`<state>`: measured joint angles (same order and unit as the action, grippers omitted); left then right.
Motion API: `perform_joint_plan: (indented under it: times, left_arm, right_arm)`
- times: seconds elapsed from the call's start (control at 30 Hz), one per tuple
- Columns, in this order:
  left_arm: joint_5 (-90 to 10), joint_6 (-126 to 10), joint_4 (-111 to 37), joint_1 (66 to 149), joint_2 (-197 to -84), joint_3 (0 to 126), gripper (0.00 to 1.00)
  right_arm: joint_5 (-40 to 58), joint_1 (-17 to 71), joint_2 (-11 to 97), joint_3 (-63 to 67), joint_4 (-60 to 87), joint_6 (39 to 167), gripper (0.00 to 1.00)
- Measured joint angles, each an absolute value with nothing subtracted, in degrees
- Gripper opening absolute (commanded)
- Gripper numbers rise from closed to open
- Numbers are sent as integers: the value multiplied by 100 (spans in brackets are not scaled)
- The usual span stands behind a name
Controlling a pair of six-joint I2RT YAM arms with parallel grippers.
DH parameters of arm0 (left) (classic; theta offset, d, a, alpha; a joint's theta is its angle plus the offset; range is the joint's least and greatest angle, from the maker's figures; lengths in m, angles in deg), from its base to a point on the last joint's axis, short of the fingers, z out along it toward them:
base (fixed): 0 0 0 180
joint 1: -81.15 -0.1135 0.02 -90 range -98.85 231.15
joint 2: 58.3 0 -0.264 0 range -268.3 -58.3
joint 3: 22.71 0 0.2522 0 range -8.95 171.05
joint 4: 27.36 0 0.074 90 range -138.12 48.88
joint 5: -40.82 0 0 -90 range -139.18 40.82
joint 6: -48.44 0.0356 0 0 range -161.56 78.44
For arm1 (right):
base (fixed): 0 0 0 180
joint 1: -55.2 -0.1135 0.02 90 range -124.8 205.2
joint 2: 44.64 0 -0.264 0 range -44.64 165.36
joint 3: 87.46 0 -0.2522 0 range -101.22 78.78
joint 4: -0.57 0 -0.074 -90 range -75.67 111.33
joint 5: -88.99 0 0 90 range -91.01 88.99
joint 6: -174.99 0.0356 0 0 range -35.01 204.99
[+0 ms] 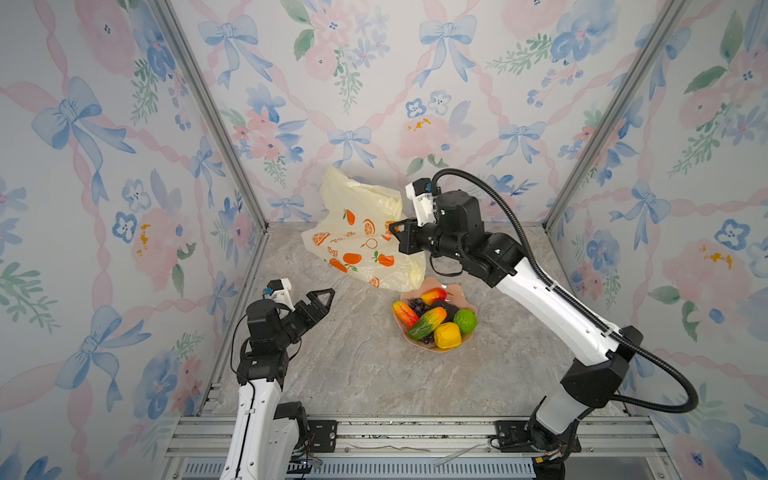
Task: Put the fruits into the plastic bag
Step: 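Lift the bag upright with the right gripper, pulling it toward the robot's right side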
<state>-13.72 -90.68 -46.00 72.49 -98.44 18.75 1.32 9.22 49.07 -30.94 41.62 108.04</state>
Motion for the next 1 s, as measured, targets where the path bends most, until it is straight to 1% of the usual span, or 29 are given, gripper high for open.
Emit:
perform_joint_plan:
  times: [0.3, 0.5, 0.73, 1.0]
  left_arm:
    - [-1142, -9221, -4504, 7249, -9825, 1845, 98]
    - [-961, -9643, -3923, 7249, -9877, 1617, 98]
    - [-795, -10487, -3088, 7358, -9978, 1226, 98]
    - [-891, -11140, -2426, 8121, -10024, 1276, 98]
  right_arm:
    - [16, 900, 2748, -2235, 4057, 10529, 0]
    - [97, 992, 1698, -1730, 4062, 10343, 0]
    - [597, 1420, 1082, -1223, 3937, 10406, 0]
    - [1325, 1934, 955, -877, 3618, 10784, 0]
